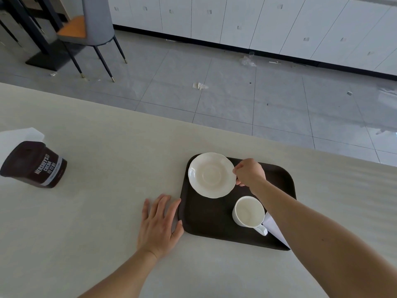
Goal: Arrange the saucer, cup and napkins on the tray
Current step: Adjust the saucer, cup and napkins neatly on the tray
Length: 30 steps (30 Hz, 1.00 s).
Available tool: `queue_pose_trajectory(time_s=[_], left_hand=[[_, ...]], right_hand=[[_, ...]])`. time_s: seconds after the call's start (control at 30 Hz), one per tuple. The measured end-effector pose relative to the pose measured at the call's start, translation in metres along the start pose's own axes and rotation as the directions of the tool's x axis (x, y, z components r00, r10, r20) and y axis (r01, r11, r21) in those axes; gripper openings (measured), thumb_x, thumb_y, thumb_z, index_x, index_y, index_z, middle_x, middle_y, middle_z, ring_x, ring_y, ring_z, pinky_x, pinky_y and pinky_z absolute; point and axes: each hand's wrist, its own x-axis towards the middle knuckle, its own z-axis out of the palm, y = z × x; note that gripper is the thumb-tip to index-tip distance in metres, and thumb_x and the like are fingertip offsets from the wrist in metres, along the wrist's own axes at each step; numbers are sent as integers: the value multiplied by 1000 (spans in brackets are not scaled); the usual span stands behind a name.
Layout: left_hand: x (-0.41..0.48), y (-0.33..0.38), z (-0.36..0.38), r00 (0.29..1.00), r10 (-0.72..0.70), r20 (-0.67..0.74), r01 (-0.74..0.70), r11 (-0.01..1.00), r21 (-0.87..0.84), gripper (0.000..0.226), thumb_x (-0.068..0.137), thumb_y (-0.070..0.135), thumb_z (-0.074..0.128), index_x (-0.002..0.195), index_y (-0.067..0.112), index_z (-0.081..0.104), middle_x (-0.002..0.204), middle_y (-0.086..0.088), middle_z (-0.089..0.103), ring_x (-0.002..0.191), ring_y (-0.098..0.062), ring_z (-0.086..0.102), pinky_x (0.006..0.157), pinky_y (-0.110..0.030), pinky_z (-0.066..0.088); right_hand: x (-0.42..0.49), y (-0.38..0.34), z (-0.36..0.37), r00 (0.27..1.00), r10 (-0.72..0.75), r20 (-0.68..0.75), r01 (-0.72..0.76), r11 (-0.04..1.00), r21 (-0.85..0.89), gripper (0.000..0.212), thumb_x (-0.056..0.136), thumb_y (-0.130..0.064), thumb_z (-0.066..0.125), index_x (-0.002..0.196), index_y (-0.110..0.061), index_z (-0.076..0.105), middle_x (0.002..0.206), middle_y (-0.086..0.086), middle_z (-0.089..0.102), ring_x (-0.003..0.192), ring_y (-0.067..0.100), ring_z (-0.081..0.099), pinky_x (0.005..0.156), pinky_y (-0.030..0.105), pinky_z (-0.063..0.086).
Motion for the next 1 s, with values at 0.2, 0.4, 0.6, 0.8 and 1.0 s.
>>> queue_pose_trajectory(time_s=[0.2,0.4,0.6,0.8,1.0], left_hand=[[0,0,0,1000,8,-14,-8,1000,-1,58,85,46,46,140,26,44,140,-8,51,138,-28,41,118,-58,22],[0,0,1,1000,10,-23,-11,1000,-4,59,85,46,45,140,27,44,140,-8,51,138,-27,41,118,-57,21],[0,-2,3,1000,7,-15,-7,1000,1,59,85,47,45,140,27,43,141,-6,50,139,-26,39,119,-56,20],[0,-2,3,1000,11,-27,-11,1000,-3,58,84,47,46,138,27,44,139,-6,50,138,-27,39,118,-56,20],[0,-2,4,1000,12,-22,-11,1000,2,58,85,47,46,139,27,42,140,-6,49,139,-26,38,120,-54,17]], right_hand=[[4,4,2,1000,24,1,-24,999,46,16,87,-8,58,78,-12,71,60,7,74,60,23,75,72,42,65],[6,7,2,999,37,33,-39,998,57,15,89,-6,59,80,-10,71,58,7,74,55,21,75,70,41,66],[6,3,-3,986,35,163,-49,995,84,7,91,-3,62,88,-1,68,63,14,76,58,25,76,68,44,66],[1,2,-7,959,17,283,-63,987,151,8,91,1,60,98,4,63,75,23,76,65,30,77,67,42,66],[-2,2,-1,961,-59,271,41,997,72,6,91,-2,62,95,-4,58,79,18,77,69,26,78,77,45,65]])
